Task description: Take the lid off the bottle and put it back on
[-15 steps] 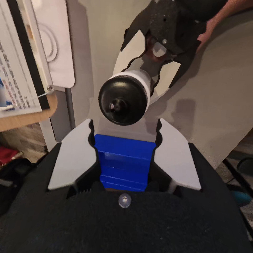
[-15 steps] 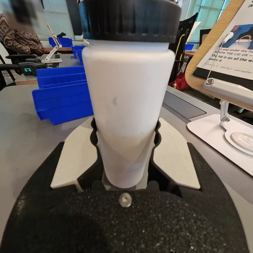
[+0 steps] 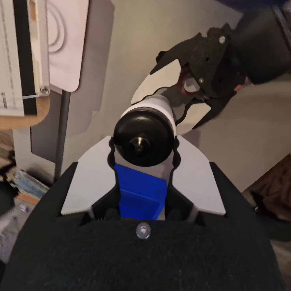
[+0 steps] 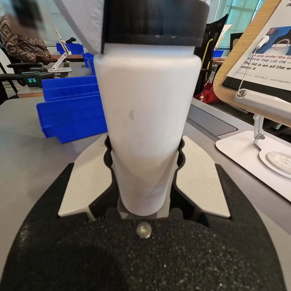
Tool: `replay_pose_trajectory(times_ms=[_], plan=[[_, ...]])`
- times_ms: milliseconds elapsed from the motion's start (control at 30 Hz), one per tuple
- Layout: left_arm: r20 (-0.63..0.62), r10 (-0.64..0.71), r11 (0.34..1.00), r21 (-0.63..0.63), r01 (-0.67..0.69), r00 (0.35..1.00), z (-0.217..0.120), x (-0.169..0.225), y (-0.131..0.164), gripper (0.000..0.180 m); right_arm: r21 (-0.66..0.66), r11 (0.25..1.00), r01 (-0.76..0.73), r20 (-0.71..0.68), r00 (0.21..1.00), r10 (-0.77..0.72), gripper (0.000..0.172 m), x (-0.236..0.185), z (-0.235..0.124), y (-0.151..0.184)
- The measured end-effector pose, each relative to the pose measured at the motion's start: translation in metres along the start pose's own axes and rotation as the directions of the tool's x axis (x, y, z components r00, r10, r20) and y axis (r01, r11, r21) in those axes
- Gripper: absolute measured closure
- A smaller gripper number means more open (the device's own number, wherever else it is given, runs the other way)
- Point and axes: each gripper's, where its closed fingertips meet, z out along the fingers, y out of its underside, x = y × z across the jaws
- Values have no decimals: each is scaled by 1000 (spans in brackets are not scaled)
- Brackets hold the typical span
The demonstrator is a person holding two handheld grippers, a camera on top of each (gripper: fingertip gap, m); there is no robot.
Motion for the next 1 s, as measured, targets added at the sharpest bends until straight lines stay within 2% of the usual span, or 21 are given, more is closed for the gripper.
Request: replay_pose_trajectory(times_ms=[100,167,267,333,400,467,567,767,900,1000], plan=[[39,-281,960,10,281,959,0,0,0,109,-3,1000,2,-4,1000,-2,90,0,0,0],[75,-344,939,26,343,936,0,0,-2,109,-5,1000,2,-7,1000,-2,90,0,0,0],[92,-305,952,17,305,948,1,3,0,106,-8,1000,0,-6,1000,0,90,0,0,1],[66,-223,974,-17,224,973,-1,7,5,98,-12,1000,4,-10,1000,-5,90,-1,0,1],[68,-65,998,-23,67,996,-8,3,7,95,-6,1000,4,-5,1000,-4,90,-1,1,1],[115,112,994,-8,-111,987,-15,-8,9,93,-1,1000,1,0,1000,-1,90,-1,1,1],[16,316,948,34,-317,949,-20,2,16,100,-3,1000,-2,0,1000,2,90,-1,1,1],[-84,293,955,78,-287,952,-7,3,6,98,-1,1000,-3,3,1000,3,90,-1,1,2],[-45,311,949,70,-308,949,-1,-3,4,110,-3,1000,-4,3,1000,4,90,-1,1,2],[-54,205,978,57,-202,977,-2,-3,5,110,-5,1000,-4,2,1000,4,90,-1,2,2]])
